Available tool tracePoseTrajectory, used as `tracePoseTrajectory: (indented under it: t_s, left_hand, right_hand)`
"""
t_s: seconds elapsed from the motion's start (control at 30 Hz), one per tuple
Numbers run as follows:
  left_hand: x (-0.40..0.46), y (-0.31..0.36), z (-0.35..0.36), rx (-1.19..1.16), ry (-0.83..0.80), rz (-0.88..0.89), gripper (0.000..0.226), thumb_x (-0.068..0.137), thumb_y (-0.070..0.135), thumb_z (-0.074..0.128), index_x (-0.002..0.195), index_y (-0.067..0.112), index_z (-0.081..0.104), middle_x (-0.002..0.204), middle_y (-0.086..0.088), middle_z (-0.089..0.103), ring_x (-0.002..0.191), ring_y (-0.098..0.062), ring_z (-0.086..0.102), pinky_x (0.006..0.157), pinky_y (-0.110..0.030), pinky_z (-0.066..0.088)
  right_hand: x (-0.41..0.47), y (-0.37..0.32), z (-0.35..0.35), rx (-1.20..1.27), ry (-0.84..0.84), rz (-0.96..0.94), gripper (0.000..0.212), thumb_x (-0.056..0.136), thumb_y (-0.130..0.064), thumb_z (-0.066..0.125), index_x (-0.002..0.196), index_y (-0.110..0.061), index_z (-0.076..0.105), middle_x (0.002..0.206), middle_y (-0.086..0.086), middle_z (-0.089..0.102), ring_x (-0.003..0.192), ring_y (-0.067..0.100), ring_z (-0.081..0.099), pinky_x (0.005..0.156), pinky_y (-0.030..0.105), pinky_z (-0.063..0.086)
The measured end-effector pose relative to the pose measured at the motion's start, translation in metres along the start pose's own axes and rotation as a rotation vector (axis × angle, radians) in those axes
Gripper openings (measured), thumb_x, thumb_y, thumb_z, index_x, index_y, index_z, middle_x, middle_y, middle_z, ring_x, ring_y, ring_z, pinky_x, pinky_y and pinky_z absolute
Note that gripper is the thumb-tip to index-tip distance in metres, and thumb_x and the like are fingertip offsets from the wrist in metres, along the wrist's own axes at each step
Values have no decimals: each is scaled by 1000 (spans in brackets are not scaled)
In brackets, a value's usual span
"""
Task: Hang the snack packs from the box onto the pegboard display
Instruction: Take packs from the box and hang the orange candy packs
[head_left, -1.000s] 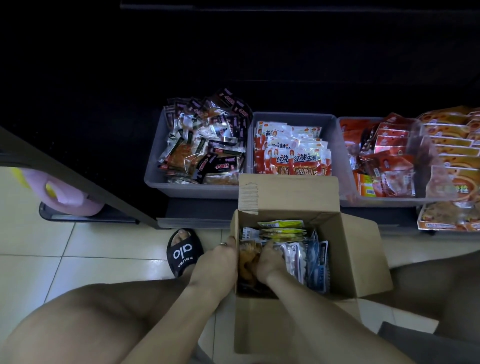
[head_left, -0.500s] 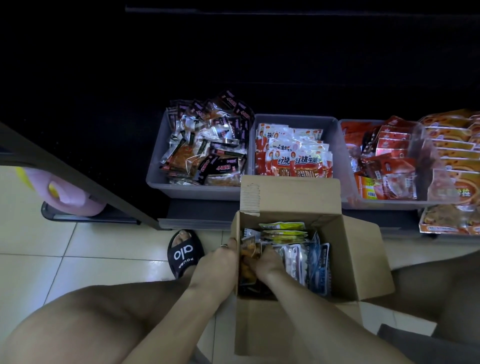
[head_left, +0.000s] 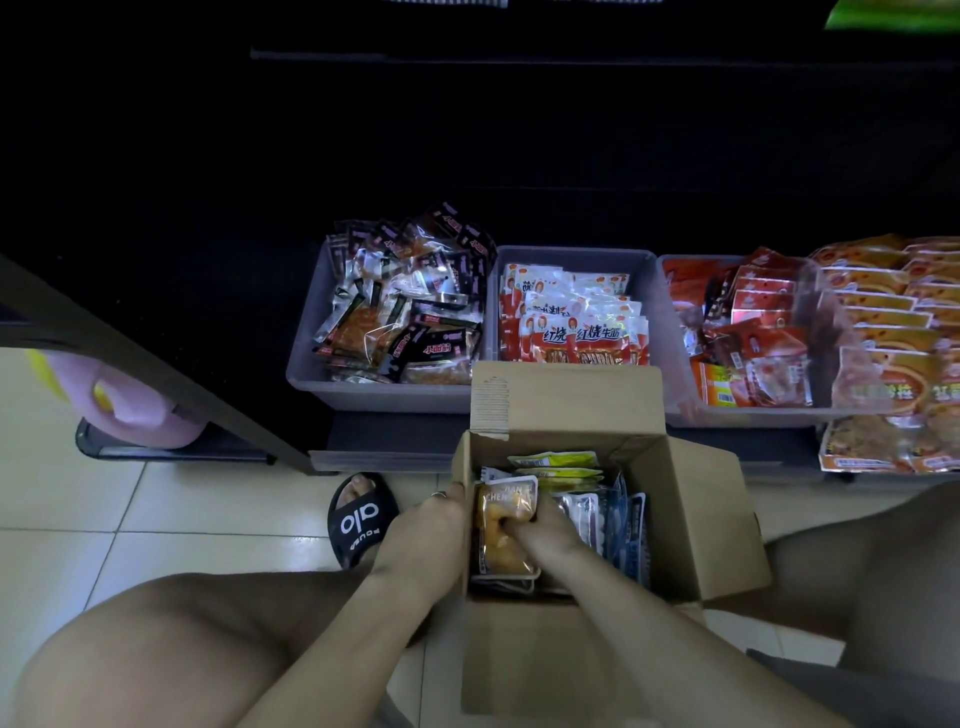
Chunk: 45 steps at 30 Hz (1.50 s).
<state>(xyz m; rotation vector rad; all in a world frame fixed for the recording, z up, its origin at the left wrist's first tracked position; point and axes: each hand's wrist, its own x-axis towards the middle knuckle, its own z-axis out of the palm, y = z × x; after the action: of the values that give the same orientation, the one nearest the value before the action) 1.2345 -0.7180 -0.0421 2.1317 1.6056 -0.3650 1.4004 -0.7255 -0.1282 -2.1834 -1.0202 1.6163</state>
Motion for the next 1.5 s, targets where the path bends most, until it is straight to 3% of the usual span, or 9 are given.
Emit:
tracePoseTrajectory:
  t_s: [0.2, 0.37, 0.5, 0.7, 0.83, 0.97, 1.07, 1.2, 1.5]
  left_hand:
    - [-8, -1, -9, -96, 2, -42, 30, 99, 11, 45, 129, 10, 52, 113, -13, 70, 97, -33, 71, 76, -42, 58]
    - [-16, 7, -23, -231, 149, -44, 38, 103, 20, 48, 140, 18, 43, 131, -11, 59, 103, -33, 68, 78, -44, 57]
    - [-20, 17, -37, -551, 239, 22, 48, 105, 34, 57, 150, 24, 44, 144, 4, 55, 134, -17, 50, 93, -27, 42]
    - [-22, 38, -50, -1019, 65, -23, 71, 94, 57, 68, 153, 33, 36, 143, 14, 52, 129, -1, 50, 106, -22, 37]
    - [-29, 52, -68, -1084, -93, -23, 89, 74, 88, 65, 149, 48, 39, 144, 24, 57, 133, -3, 54, 116, -35, 42]
    - [-44, 83, -94, -1080, -23, 37, 49, 91, 52, 74, 134, 41, 54, 118, 27, 64, 100, 22, 55, 78, 6, 39]
    - [-51, 100, -111, -1154, 6, 108, 56, 88, 44, 79, 137, 40, 52, 126, 23, 69, 110, 11, 63, 101, -13, 45]
    - [-54, 112, -138, -1188, 39, 180, 71, 81, 68, 77, 143, 51, 45, 142, 28, 57, 135, 1, 51, 118, -40, 39]
    - [-77, 111, -212, -1213, 194, 162, 45, 90, 65, 67, 129, 42, 66, 128, 16, 72, 126, -15, 64, 116, -50, 43]
  right_hand:
    - [-16, 10, -33, 228, -73, -43, 29, 93, -21, 72, 121, -21, 63, 108, -4, 75, 97, 13, 70, 78, 26, 51]
    - [-29, 16, -53, 468, -175, -109, 51, 76, -22, 77, 125, -11, 69, 114, 9, 78, 110, 29, 73, 107, 51, 51]
    - [-45, 16, -73, 621, -214, -122, 49, 81, -16, 76, 129, -7, 67, 118, 15, 75, 110, 32, 72, 99, 49, 57]
    - [-71, 18, -105, 886, -299, -76, 45, 95, -16, 58, 137, -1, 62, 142, 29, 58, 134, 48, 53, 117, 57, 38]
    - [-101, 1, -125, 1032, -405, -118, 44, 99, -14, 49, 137, 3, 61, 131, 24, 65, 100, 36, 72, 78, 42, 61]
    - [-128, -17, -140, 1096, -395, -203, 47, 99, -19, 52, 141, 3, 58, 136, 28, 61, 100, 34, 69, 79, 39, 59]
    - [-141, -26, -150, 1189, -399, -226, 55, 98, -21, 58, 147, 0, 50, 151, 28, 48, 119, 37, 54, 111, 50, 39]
    - [-167, -46, -161, 1247, -423, -326, 33, 98, -20, 55, 124, -6, 70, 109, 14, 72, 89, 26, 69, 89, 40, 49]
    - [-211, -100, -190, 1040, -287, -519, 39, 102, -24, 58, 137, -7, 63, 133, 16, 69, 125, 35, 65, 100, 48, 51]
